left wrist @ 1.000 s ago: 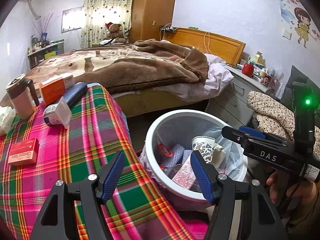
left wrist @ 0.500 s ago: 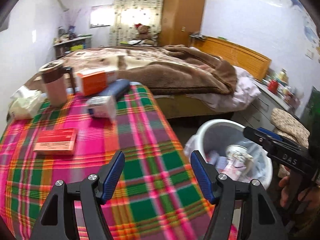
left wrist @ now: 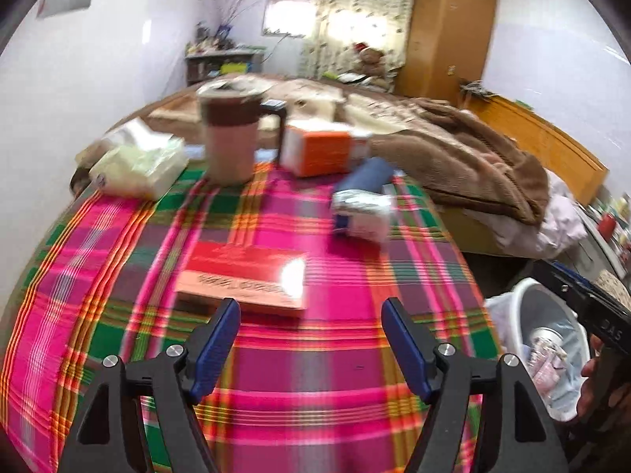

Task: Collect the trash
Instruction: 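Move both open tools back over the table toward the remaining items, then grasp the red Cilostazol Tablets box with the left tool while the right tool grasps the yogurt cup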

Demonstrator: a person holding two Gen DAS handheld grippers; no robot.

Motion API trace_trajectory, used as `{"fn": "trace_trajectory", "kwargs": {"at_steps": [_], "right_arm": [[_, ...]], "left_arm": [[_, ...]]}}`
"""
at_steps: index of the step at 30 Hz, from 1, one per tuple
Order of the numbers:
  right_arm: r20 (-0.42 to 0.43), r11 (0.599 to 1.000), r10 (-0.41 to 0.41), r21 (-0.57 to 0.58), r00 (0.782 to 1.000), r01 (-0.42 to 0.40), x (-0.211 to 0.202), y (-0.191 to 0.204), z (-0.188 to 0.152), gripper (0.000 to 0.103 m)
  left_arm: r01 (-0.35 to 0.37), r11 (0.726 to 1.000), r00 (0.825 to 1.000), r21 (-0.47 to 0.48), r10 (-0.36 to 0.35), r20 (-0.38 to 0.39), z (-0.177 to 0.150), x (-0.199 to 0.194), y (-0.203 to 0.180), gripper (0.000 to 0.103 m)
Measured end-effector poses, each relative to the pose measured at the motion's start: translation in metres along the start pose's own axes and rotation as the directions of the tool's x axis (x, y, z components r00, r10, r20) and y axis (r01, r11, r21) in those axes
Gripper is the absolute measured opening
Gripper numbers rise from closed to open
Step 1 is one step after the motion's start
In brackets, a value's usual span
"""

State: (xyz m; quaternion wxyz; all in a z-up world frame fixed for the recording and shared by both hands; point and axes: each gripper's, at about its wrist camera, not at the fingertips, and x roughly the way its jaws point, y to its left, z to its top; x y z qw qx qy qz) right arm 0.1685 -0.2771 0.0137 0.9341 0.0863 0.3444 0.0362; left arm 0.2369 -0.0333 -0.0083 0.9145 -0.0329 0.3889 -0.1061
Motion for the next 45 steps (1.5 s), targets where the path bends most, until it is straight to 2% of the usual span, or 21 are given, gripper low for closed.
{"fn": "trace_trajectory", "kwargs": {"at_steps": [6, 9, 16, 19, 26, 30, 33, 37, 39, 41, 45], "right_arm": [[-0.033, 0.996, 0.067, -0.06, 0.997, -0.069, 0.028, 0.021, 0.008, 0.067], [-0.039, 0.993, 0.088, -0.077, 0.995, -0.091, 0.041, 0.027, 0.017, 0.067], [-0.052, 0.99, 0.099, -0.1, 0.994, -0.104, 0.064, 0.029, 0.034, 0.067], [-0.061, 0.987, 0.113, -0.108, 0.992, -0.119, 0.076, 0.029, 0.042, 0.067], [-0.07, 0.972, 0.181, -0.142, 0.981, -0.19, 0.092, 0.034, 0.058, 0.067], [-0.087, 0.971, 0.188, -0.132, 0.978, -0.199, 0.107, 0.035, 0.067, 0.067], [-0.13, 0.958, 0.229, -0.143, 0.965, -0.247, 0.119, 0.042, 0.068, 0.067], [-0.184, 0.941, 0.265, -0.162, 0.946, -0.296, 0.128, 0.049, 0.064, 0.067], [-0.215, 0.924, 0.303, -0.174, 0.929, -0.341, 0.129, 0.054, 0.06, 0.067], [-0.231, 0.911, 0.312, -0.202, 0.922, -0.359, 0.127, 0.058, 0.057, 0.067], [-0.277, 0.888, 0.324, -0.239, 0.904, -0.392, 0.124, 0.07, 0.048, 0.067]], "left_arm": [[-0.015, 0.995, 0.998, -0.094, 0.01, -0.057, 0.006, 0.025, 0.034, 0.074], [-0.034, 0.992, 0.997, -0.121, 0.025, -0.074, 0.012, 0.038, 0.042, 0.074], [-0.016, 0.984, 0.994, -0.18, -0.003, -0.107, 0.026, 0.07, 0.045, 0.079], [-0.043, 0.985, 0.994, -0.165, 0.025, -0.107, 0.033, 0.079, 0.042, 0.085], [-0.063, 0.986, 0.993, -0.154, 0.045, -0.112, 0.047, 0.098, 0.036, 0.086], [-0.108, 0.99, 0.987, -0.091, 0.096, -0.13, 0.048, 0.104, 0.026, 0.086], [-0.129, 0.992, 0.983, -0.005, 0.127, -0.131, 0.043, 0.106, 0.018, 0.086], [-0.129, 0.99, 0.982, 0.05, 0.134, -0.131, 0.039, 0.103, 0.018, 0.086], [-0.132, 0.987, 0.981, 0.093, 0.144, -0.132, 0.036, 0.099, 0.017, 0.087], [-0.121, 0.986, 0.981, 0.116, 0.136, -0.135, 0.031, 0.093, 0.02, 0.087], [-0.133, 0.987, 0.979, 0.092, 0.146, -0.144, 0.025, 0.082, 0.037, 0.088]]}}
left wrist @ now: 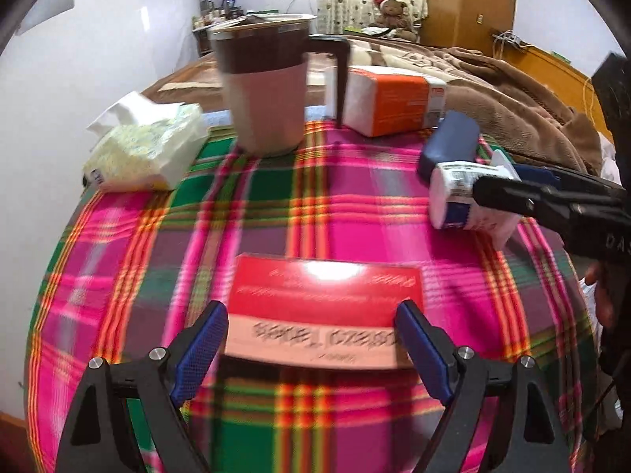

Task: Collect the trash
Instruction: 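Grasp the red Cilostazol Tablets box with the left tool while the right tool grasps the yogurt cup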

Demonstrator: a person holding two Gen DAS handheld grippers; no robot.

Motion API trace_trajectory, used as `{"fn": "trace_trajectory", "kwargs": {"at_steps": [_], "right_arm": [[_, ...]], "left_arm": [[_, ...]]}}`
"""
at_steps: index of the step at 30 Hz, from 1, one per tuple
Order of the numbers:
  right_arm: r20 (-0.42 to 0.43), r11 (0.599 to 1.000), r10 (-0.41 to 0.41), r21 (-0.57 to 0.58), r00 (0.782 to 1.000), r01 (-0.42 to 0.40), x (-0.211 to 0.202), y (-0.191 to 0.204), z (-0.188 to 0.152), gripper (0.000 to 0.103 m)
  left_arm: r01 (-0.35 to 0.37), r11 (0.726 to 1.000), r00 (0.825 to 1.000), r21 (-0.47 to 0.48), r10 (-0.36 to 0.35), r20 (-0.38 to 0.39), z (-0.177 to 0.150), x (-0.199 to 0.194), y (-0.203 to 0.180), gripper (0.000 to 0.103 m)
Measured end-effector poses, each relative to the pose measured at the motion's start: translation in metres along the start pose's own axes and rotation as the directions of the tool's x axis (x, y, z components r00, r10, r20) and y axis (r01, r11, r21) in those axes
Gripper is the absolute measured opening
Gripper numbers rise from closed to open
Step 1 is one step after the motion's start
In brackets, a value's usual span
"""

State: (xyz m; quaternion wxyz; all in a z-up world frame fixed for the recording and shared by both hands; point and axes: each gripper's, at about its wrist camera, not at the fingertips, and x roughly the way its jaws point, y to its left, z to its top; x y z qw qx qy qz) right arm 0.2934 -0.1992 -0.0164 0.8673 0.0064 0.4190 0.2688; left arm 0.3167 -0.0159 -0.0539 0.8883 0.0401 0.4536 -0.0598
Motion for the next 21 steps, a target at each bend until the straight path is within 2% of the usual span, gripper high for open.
{"fn": "trace_trajectory", "kwargs": {"at_steps": [2, 4, 7, 10, 13, 16, 20, 21], "right_arm": [[-0.017, 1.0, 0.024, -0.016, 1.0, -0.024, 0.0, 0.006, -0.003, 0.067], [-0.036, 0.998, 0.038, -0.041, 0.999, -0.04, -0.001, 0.013, -0.007, 0.067], [-0.037, 0.994, -0.079, -0.082, 0.996, 0.076, -0.005, 0.02, -0.01, 0.067], [-0.013, 0.991, -0.129, -0.047, 0.992, 0.129, -0.012, 0.014, -0.009, 0.067], [0.048, 0.986, -0.165, -0.001, 0.985, 0.165, -0.024, 0.008, -0.005, 0.067], [0.095, 0.986, -0.166, 0.027, 0.982, 0.164, -0.029, 0.006, 0.002, 0.067], [0.099, 0.975, -0.218, 0.075, 0.971, 0.211, -0.021, 0.002, 0.017, 0.067], [0.087, 0.972, -0.224, 0.093, 0.971, 0.216, -0.016, 0.0, 0.02, 0.067]], "left_arm": [[0.019, 1.0, 1.0, -0.025, -0.019, -0.007, -0.003, 0.0, 0.011, 0.088], [-0.005, 0.999, 1.0, -0.035, 0.004, -0.002, -0.005, -0.003, 0.02, 0.088], [-0.034, 0.998, 0.999, -0.056, 0.034, -0.004, -0.005, -0.004, 0.035, 0.088], [-0.043, 0.996, 0.999, -0.077, 0.043, 0.002, -0.003, -0.006, 0.045, 0.087], [0.054, 0.995, 0.999, -0.083, -0.054, 0.009, 0.001, -0.004, 0.048, 0.087], [0.138, 0.985, 0.99, -0.106, -0.135, 0.038, 0.01, -0.003, 0.049, 0.087], [0.118, 0.987, 0.992, -0.106, -0.114, 0.046, 0.031, 0.007, 0.048, 0.087], [0.117, 0.987, 0.993, -0.114, -0.114, 0.028, 0.035, 0.013, 0.049, 0.087]]}}
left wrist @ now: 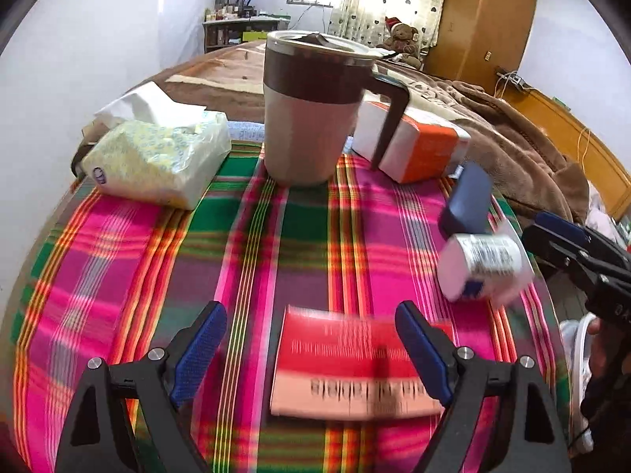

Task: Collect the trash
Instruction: 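Grasp the red Cilostazol Tablets box with the left tool while the right tool grasps the yogurt cup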

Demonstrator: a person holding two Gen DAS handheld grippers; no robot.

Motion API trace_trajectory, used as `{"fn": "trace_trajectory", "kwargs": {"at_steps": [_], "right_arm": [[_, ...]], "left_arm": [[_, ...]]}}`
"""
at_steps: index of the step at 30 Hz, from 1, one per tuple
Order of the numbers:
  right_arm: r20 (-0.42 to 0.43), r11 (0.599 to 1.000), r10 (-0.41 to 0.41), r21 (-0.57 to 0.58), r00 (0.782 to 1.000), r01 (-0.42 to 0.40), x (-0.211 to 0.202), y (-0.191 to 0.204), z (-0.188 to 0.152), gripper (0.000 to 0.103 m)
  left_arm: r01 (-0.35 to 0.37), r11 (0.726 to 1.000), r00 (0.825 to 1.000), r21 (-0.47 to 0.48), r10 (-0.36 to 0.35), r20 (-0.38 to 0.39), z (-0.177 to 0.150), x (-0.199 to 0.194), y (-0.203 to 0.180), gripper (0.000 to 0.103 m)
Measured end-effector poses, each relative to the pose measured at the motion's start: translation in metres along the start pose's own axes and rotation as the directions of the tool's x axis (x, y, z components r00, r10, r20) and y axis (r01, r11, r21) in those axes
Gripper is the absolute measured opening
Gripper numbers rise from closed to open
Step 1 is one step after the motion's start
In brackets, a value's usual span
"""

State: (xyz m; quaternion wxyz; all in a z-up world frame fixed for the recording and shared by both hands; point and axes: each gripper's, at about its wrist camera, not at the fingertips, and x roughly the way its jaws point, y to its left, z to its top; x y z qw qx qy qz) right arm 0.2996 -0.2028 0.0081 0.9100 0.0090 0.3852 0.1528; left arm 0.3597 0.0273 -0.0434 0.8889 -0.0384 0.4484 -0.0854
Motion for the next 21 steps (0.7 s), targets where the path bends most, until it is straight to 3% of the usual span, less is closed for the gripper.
{"fn": "trace_trajectory", "kwargs": {"at_steps": [3, 5, 8, 13, 19, 21], "right_arm": [[-0.062, 0.999, -0.013, 0.029, 0.998, 0.014, 0.02, 0.0, 0.003, 0.067], [-0.087, 0.999, -0.036, 0.034, 0.996, 0.039, 0.026, 0.001, 0.001, 0.067], [-0.113, 0.999, 0.006, 0.046, 0.994, -0.001, 0.026, 0.001, 0.0, 0.067], [-0.162, 1.0, -0.011, -0.016, 0.987, 0.009, 0.014, 0.006, -0.005, 0.067], [-0.161, 0.997, -0.063, -0.055, 0.985, 0.055, 0.002, 0.007, -0.019, 0.067], [-0.122, 1.0, -0.017, -0.026, 0.992, 0.014, -0.004, 0.004, -0.023, 0.067]], "left_arm": [[-0.038, 0.999, 0.999, -0.006, 0.038, -0.007, 0.007, 0.01, 0.005, 0.087], [-0.097, 0.995, 0.994, -0.007, 0.096, -0.051, 0.008, 0.021, 0.011, 0.087], [-0.076, 0.997, 0.994, -0.032, 0.073, -0.081, 0.001, 0.024, 0.023, 0.087], [-0.126, 0.992, 0.986, 0.03, 0.129, -0.108, -0.015, 0.015, 0.029, 0.087], [-0.046, 0.997, 0.993, 0.068, 0.053, -0.103, -0.048, -0.012, 0.017, 0.087], [0.046, 0.998, 0.996, 0.032, -0.043, -0.075, -0.051, -0.026, 0.011, 0.087]]}}
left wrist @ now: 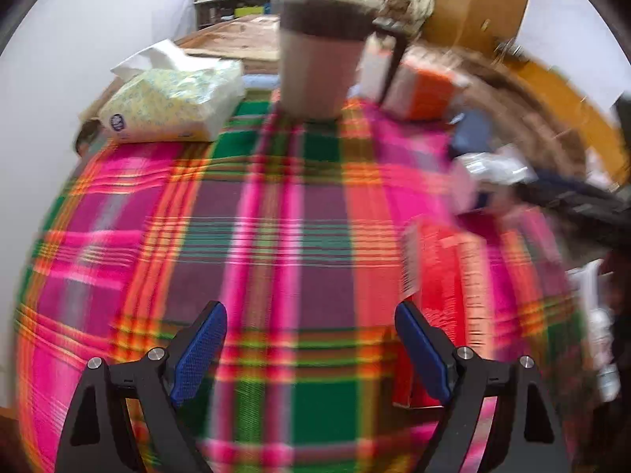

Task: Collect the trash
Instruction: 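Grasp the red Cilostazol Tablets box with the left tool while the right tool grasps the yogurt cup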

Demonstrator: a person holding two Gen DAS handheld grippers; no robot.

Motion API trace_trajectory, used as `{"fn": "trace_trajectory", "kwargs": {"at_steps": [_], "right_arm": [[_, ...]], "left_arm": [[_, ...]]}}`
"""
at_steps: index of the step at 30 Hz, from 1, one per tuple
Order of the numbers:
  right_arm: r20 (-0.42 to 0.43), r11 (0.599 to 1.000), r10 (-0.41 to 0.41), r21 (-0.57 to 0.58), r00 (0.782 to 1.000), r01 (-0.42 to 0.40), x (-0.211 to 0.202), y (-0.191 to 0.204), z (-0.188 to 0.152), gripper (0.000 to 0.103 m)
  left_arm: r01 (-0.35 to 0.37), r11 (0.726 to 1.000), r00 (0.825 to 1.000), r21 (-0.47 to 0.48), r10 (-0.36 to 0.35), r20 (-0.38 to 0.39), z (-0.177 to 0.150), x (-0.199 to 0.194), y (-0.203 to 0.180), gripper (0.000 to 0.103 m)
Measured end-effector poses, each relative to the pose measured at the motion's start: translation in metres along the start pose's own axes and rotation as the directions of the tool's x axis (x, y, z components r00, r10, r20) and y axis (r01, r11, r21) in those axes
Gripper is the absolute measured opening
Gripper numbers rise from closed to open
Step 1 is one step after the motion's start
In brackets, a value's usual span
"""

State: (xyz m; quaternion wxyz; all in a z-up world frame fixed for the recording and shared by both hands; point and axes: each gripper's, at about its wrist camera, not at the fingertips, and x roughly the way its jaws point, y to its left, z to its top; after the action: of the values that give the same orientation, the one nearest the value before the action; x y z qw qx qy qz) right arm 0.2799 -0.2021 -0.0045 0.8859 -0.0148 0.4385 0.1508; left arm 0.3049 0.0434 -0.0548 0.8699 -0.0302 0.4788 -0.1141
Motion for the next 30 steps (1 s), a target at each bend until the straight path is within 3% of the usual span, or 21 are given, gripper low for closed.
{"fn": "trace_trajectory", "kwargs": {"at_steps": [4, 8, 12, 16, 19, 20, 22, 25, 27, 30], "right_arm": [[0.037, 0.999, 0.047, -0.005, 0.998, -0.047, 0.001, 0.001, -0.003, 0.067], [0.094, 0.995, 0.101, 0.01, 0.99, -0.102, 0.002, -0.003, 0.0, 0.067], [0.145, 0.993, 0.105, -0.077, 0.984, -0.095, 0.002, 0.004, 0.007, 0.075], [0.153, 0.978, 0.145, -0.172, 0.978, -0.118, 0.009, 0.013, 0.015, 0.075], [0.117, 0.96, 0.191, -0.231, 0.975, -0.16, 0.016, 0.018, 0.019, 0.075], [0.111, 0.954, 0.193, -0.252, 0.975, -0.161, 0.018, 0.02, 0.019, 0.075], [0.104, 0.949, 0.178, -0.282, 0.979, -0.142, 0.021, 0.022, 0.019, 0.076], [0.035, 0.933, 0.205, -0.309, 0.978, -0.185, 0.028, 0.023, 0.017, 0.076], [0.056, 0.923, 0.18, -0.353, 0.982, -0.149, 0.025, 0.026, 0.017, 0.076], [0.017, 0.937, 0.189, -0.303, 0.982, -0.175, 0.035, 0.017, 0.022, 0.076]], "left_arm": [[0.081, 0.996, 0.994, 0.036, -0.083, 0.074, -0.007, -0.021, -0.018, 0.087], [0.127, 0.989, 0.991, 0.078, -0.13, 0.039, -0.016, -0.012, -0.044, 0.087], [0.087, 0.99, 0.996, 0.109, -0.088, 0.004, -0.021, 0.003, -0.066, 0.087], [0.05, 0.992, 0.999, 0.113, -0.051, 0.005, -0.017, 0.012, -0.075, 0.087], [-0.034, 0.988, 0.999, 0.153, 0.033, 0.013, -0.022, 0.017, -0.077, 0.087], [-0.072, 0.985, 0.997, 0.157, 0.07, 0.015, -0.022, 0.019, -0.074, 0.087], [-0.071, 0.989, 0.997, 0.127, 0.069, 0.02, -0.021, 0.015, -0.063, 0.087], [-0.108, 0.99, 0.994, 0.088, 0.106, 0.026, -0.016, 0.015, -0.045, 0.087], [-0.12, 0.99, 0.993, 0.068, 0.119, 0.023, -0.013, 0.014, -0.032, 0.087], [-0.141, 0.989, 0.99, 0.043, 0.14, 0.025, -0.011, 0.012, -0.018, 0.087]]}}
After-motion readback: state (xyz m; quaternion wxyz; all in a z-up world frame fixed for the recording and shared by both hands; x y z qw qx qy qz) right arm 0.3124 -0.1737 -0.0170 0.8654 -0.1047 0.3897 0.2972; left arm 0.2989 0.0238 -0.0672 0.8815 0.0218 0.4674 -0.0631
